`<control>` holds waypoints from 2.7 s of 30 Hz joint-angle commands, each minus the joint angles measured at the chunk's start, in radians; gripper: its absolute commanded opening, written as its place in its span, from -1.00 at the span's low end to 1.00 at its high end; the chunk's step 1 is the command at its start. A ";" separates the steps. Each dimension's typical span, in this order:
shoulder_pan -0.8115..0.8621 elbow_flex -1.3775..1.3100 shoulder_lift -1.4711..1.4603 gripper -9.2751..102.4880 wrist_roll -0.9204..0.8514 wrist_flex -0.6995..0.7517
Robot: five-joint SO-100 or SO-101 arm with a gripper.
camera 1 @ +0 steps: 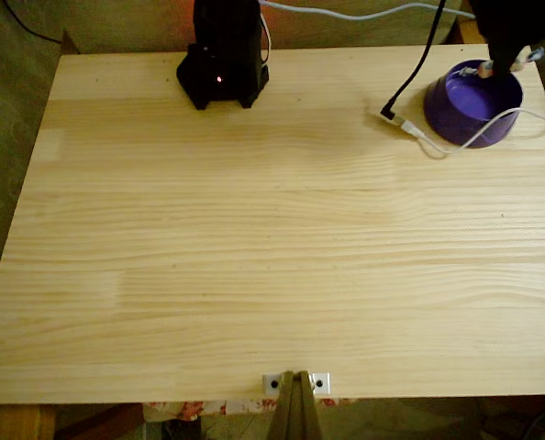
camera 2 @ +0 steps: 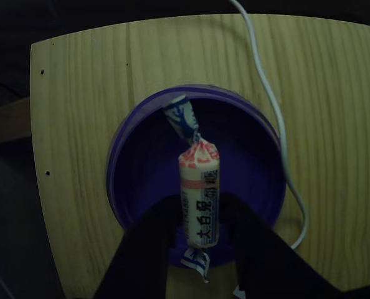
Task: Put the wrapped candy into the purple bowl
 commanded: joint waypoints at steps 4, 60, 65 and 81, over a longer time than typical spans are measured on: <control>0.009 -0.015 0.026 -0.59 -0.005 -0.014; 1.551 1.376 1.290 -0.87 0.267 -0.230; 1.523 1.390 1.258 -0.87 0.327 -0.278; 1.474 1.641 1.574 -0.87 0.265 -0.368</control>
